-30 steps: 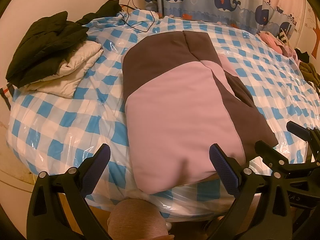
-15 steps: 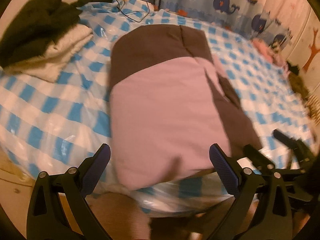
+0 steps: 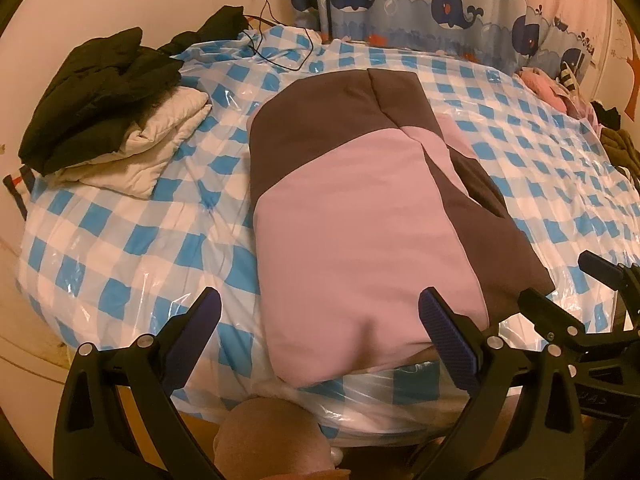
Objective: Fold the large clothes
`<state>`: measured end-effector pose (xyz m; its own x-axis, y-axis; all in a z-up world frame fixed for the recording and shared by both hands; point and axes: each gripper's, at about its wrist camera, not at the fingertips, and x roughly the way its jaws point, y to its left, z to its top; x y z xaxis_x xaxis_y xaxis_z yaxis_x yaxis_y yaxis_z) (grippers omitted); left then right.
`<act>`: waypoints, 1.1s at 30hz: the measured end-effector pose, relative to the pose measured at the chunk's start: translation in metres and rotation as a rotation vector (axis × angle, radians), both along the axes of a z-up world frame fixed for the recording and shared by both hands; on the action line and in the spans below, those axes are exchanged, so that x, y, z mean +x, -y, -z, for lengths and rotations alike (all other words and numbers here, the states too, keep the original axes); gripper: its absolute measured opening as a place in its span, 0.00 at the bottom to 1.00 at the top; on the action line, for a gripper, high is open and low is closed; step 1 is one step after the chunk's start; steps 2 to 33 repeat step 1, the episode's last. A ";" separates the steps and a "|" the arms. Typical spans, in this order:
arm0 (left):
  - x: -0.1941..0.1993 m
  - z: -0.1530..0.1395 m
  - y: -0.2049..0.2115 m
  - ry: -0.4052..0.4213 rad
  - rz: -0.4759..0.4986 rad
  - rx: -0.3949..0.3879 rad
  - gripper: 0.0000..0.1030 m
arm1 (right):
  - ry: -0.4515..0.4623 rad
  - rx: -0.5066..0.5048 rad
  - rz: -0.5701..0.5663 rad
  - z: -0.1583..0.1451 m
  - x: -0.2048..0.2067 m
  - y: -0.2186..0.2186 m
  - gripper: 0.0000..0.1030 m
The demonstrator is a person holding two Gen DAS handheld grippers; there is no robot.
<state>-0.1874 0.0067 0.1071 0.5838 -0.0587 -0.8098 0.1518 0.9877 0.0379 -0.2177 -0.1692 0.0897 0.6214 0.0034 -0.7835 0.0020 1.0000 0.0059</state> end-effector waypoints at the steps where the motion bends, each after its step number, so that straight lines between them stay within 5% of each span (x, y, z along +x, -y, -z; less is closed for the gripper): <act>1: 0.003 0.000 0.000 -0.001 0.001 -0.001 0.92 | 0.000 0.002 0.002 0.001 -0.002 -0.001 0.93; 33: 0.003 0.000 0.000 -0.001 0.001 -0.001 0.92 | 0.000 0.002 0.002 0.001 -0.002 -0.001 0.93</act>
